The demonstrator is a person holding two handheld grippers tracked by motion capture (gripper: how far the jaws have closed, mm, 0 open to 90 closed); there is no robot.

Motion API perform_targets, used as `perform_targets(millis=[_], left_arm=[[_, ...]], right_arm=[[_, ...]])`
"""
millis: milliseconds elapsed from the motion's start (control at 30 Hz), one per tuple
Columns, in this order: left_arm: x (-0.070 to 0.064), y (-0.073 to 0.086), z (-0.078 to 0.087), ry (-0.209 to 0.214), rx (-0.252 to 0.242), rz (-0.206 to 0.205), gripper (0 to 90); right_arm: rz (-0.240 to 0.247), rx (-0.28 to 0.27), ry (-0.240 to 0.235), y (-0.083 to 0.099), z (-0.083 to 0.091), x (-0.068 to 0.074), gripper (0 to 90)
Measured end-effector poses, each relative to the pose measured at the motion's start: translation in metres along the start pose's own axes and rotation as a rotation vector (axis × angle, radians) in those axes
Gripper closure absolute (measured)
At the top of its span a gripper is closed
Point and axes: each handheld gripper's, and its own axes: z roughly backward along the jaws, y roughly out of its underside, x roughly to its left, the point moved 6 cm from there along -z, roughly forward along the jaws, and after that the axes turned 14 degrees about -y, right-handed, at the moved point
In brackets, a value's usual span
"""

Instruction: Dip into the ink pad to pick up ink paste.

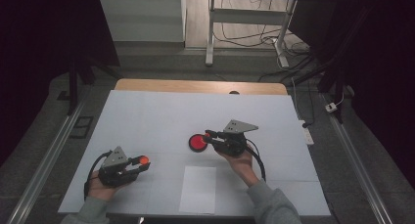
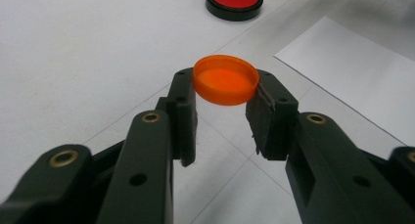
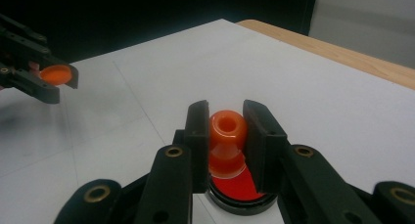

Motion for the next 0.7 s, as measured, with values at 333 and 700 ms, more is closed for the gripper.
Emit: perform_targets(millis=[333,700], left_arm=[[0.000,0.000,0.001,0.000,-0.005,0.001,64.6],[0.001,0.000,0.001,0.000,-0.005,0.003,64.6]], right_arm=[[0.020,0.000,-0.014,-0.002,0.003,0.008,72.5],[0.026,0.005,-0.024,-0.001,0.006,0.013,72.5]])
